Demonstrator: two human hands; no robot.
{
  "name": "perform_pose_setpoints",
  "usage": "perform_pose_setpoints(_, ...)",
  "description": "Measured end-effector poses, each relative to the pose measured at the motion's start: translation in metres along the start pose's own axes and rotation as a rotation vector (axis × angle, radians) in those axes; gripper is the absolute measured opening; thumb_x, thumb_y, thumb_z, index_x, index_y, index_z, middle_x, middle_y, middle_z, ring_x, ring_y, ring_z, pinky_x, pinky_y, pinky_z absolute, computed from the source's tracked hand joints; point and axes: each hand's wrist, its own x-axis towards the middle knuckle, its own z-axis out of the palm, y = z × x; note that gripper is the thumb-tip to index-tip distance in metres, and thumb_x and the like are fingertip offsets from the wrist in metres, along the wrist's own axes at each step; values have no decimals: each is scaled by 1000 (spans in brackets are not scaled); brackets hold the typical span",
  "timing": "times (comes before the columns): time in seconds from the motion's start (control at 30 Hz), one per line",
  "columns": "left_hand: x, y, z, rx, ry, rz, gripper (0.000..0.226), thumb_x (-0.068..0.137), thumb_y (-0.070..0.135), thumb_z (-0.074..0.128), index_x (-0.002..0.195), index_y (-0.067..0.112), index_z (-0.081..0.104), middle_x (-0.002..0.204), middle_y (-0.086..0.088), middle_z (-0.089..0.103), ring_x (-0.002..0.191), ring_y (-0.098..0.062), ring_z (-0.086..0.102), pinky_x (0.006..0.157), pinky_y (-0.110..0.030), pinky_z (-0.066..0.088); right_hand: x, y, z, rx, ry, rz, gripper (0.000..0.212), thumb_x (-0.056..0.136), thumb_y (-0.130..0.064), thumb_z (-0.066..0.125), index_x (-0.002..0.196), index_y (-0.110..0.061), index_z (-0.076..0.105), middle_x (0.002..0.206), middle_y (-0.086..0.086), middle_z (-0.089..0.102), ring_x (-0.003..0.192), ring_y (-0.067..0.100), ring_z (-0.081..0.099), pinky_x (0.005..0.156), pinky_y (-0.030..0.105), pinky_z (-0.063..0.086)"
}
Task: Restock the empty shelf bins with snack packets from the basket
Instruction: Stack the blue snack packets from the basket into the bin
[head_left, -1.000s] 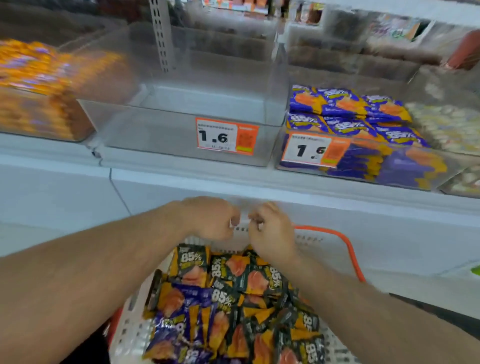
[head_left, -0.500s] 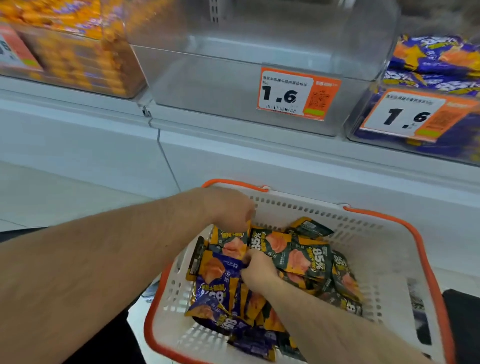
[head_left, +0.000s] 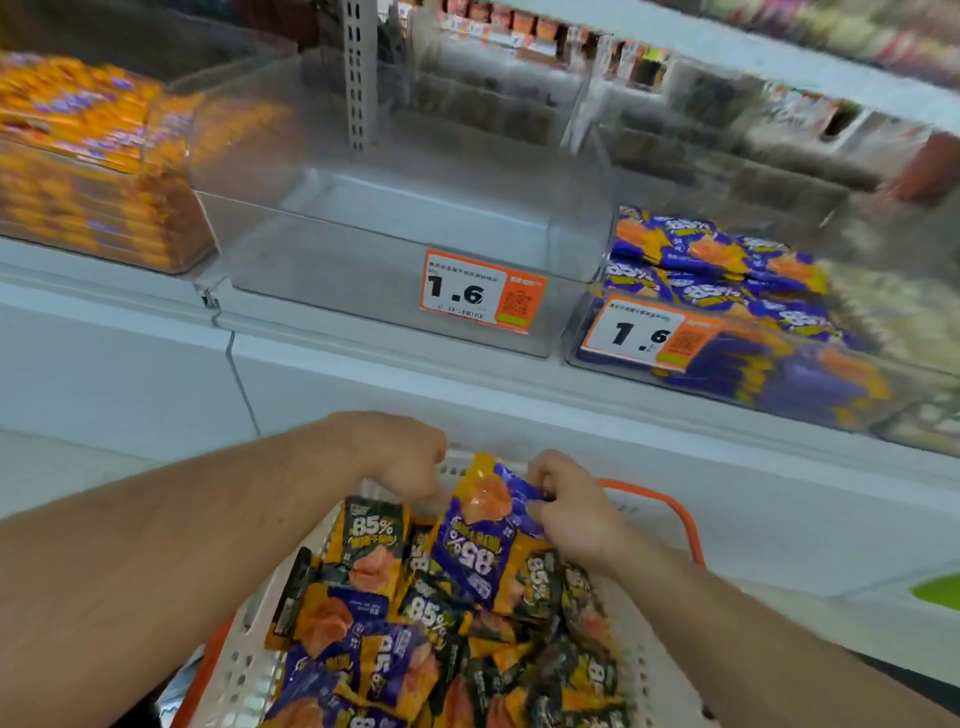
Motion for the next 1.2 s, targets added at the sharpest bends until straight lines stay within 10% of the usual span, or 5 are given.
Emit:
perform_pose_setpoints(0.37,-16,66,-46,-1394,250,260,37,83,-12,65,108,14,57,96,-12,71,80,-23,69,78,-38,59,-68,-54,-123,379,177,-224,37,67,22,57,71,-11,39,58,-1,50,50,14,45,46,24,39)
perform_pose_setpoints(0.57,-44,87,-80,-1328,392,472,41,82,-16,65,109,14,57,77,-4,72,58,-12,67,48,-23,52,-94,-86,-170,266,285,-319,46,72,22,64,71,-12,34,79,5,66,55,17,49,56,28,43)
perform_pose_setpoints(0.73,-58,88,-99,-1395,494,502,40,81,-10,69,109,17,57,82,-8,75,69,-21,72,61,-36,59,-91,-112,-165,-113,201,-393,36,77,16,64,78,-19,58,79,-15,67,82,22,66,73,42,57)
perform_pose_setpoints(0.97,-46,78,-117,-1172,1180,323,18,91,20,65,106,27,58,88,13,67,80,-10,65,68,-21,50,-51,-124,-183,454,635,-275,35,77,16,63,85,-18,69,90,6,75,77,22,69,70,36,57)
perform_pose_setpoints(1.2,-20,68,-98,-496,1128,265,51,87,17,64,137,18,54,130,1,62,119,-21,56,102,-36,43,26,-133,-201,374,654,-22,20,86,6,59,96,-8,67,80,7,68,68,17,64,59,23,53)
